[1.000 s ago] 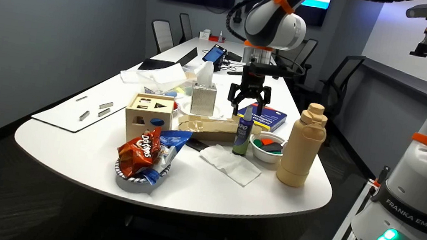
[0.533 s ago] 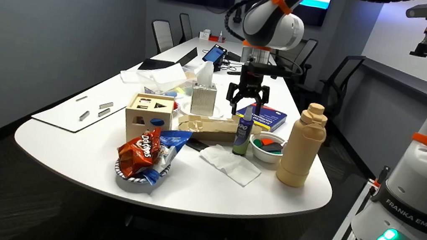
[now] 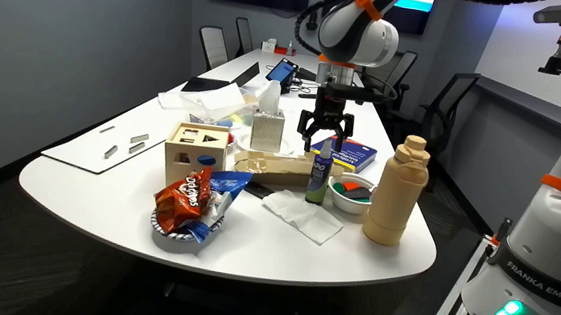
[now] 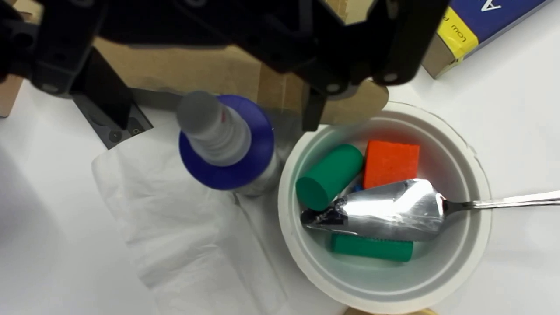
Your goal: Put the spray bottle on the left side of the tissue
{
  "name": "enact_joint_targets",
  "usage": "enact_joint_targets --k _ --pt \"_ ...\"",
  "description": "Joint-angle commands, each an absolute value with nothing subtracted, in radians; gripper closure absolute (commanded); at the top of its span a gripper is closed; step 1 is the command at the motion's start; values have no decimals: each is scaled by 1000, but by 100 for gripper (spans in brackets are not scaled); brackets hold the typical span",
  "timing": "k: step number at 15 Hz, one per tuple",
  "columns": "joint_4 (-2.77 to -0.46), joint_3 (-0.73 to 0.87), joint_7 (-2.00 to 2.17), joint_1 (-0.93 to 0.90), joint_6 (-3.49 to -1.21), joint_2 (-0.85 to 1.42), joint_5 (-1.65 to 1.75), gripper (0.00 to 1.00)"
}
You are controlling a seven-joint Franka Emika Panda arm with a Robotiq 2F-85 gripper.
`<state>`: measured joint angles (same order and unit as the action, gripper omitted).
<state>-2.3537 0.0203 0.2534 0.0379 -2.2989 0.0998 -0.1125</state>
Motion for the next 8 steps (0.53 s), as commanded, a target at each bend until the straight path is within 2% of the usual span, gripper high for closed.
enact_joint_targets --k 1,2,3,8 --pt "-2344 28 241 35 -2295 103 -125 0" --pt "-2344 28 240 35 -2295 103 -126 18" --pt "-2344 28 241 35 -2294 103 -128 27" --pt "-2347 28 243 34 -2290 106 -125 67"
